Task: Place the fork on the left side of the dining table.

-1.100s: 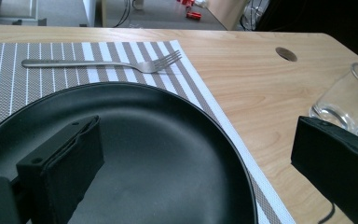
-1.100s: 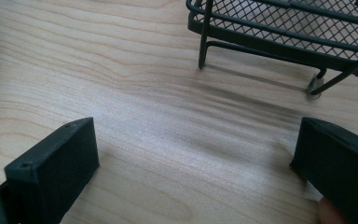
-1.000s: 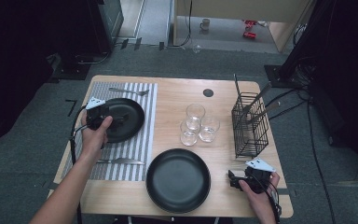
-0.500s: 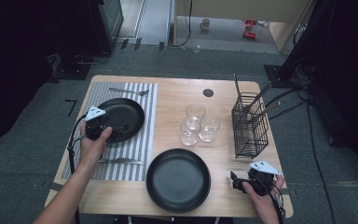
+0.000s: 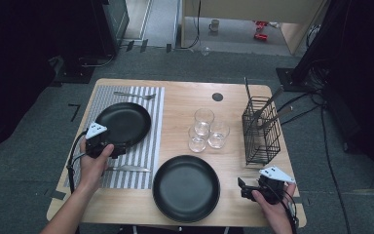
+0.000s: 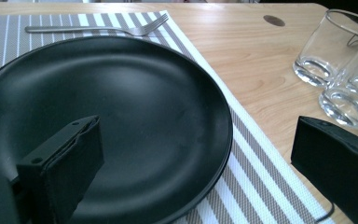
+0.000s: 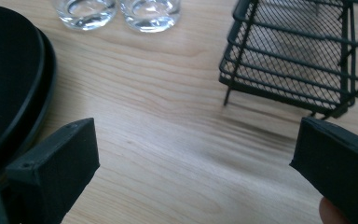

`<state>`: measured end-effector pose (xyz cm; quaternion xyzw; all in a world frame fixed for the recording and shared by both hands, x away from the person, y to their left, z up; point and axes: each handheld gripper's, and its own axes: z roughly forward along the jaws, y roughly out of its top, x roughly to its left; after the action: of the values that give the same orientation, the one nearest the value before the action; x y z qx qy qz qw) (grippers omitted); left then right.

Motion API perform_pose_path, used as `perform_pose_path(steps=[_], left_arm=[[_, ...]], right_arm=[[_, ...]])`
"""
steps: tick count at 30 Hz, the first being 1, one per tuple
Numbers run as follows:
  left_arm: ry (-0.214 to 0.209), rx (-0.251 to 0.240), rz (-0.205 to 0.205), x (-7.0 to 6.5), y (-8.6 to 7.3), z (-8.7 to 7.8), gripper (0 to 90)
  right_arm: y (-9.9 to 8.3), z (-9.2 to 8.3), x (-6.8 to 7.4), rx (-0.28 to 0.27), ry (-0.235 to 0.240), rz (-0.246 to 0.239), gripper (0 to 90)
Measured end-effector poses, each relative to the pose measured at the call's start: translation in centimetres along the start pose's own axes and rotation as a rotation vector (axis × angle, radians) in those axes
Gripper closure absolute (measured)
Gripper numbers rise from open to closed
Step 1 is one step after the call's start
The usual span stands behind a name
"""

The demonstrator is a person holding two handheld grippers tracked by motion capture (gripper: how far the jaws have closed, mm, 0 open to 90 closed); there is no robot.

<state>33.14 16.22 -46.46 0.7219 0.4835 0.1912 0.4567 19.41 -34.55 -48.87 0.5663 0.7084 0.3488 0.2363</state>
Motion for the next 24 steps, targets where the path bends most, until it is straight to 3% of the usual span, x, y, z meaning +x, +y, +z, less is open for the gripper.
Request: perform_pose_path(steps=[4,7,11,22,24], left_arm=[[0.009,0.002,0.004,0.1,-0.7,-0.7,2.4],[0.001,-0.004,-0.024,0.2,-1.0,-1.2,2.4],[0.016,-0.007,-0.009,0.2,-1.3,-1.9,2.4],[0.043,-0.007,-0.023,0.6,-2.7,-3.3,2.4],[0.036,-0.01,-0.041,0.7,-3.0,-3.5,2.4]], right_arm=[[0.7,-0.2,0.6,-0.009,0.02,-0.006,0.0],[1.2,-0.5,0.9,-0.017,0.035,-0.012,0.0],[2.0,-0.8,1.2,-0.03,0.043,-0.02,0.0],[4.2,-1.8,2.2,-0.062,0.08,-0.047,0.0],[4.6,-2.0,2.3,-0.072,0.085,-0.05,0.0]])
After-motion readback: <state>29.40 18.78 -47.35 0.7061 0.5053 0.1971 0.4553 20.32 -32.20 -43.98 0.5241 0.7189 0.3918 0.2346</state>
